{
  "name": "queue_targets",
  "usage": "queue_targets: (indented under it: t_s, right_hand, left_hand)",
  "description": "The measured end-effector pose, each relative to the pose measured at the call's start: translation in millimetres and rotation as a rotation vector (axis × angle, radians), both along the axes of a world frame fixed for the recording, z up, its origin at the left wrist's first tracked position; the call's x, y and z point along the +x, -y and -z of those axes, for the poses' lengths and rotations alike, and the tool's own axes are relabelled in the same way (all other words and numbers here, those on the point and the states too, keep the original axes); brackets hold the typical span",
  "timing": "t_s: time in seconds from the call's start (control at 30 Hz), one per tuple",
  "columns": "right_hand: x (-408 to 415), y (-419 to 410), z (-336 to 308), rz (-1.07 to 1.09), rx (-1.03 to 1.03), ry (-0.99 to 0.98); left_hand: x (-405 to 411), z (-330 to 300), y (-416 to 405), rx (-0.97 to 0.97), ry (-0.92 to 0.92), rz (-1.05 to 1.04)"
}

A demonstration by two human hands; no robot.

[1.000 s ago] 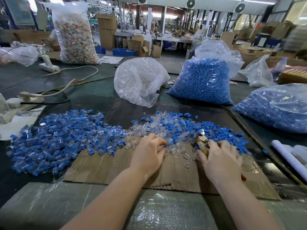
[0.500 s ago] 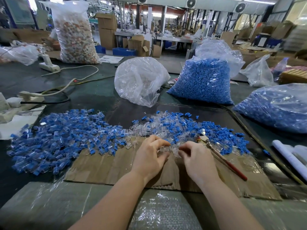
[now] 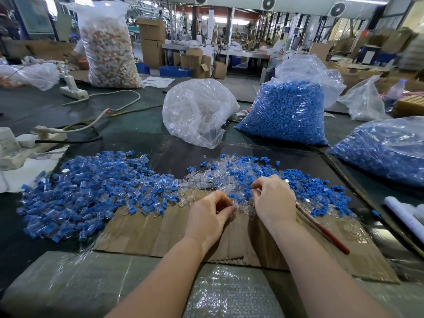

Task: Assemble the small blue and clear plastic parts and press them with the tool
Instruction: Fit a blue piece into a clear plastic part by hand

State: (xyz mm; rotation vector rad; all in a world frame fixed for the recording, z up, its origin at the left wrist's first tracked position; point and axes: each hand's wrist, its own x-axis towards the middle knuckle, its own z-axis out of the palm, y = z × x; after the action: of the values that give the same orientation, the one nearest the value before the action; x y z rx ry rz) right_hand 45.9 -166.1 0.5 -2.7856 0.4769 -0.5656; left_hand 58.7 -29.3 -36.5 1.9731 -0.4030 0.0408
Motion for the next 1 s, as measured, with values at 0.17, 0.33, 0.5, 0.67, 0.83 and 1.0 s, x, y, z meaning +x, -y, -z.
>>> queue_targets:
  t_s: [0.17,0.33,0.5,0.67,0.83,1.0]
  right_hand:
    - [12.2,-5.0,1.6,0.036,-0.154,-0.137]
    - [15.8,-8.9,2.9,0.048,-0.184,-0.148]
    - [-1.9,-10.1,9.4,-0.036,-0.133,0.074]
    - [-28.8,-14.5,26.1,-0.175,0.149,0.251]
    - [-40.7,-18.5,31.1,-0.235,0.253,0.372]
    - [-45.8,-19.6,34.0,-0.275,0.29,0.349]
  left_hand:
    - [-0.1,0.8,-1.4,0.077,0.065,0.003]
    - [1.4,1.5,-1.4,0.064,0.061,0.011]
    - [2.2,2.5,-1.9,0.044,0.029,0.021]
    - [3.5,4.8,-0.8,-0.018,-0.007,0.024]
    - [4.3,4.3,-2.0,-0.035,-0.008,0.034]
    - [3.9,2.2,-2.5,-0.036,0.012,0.04]
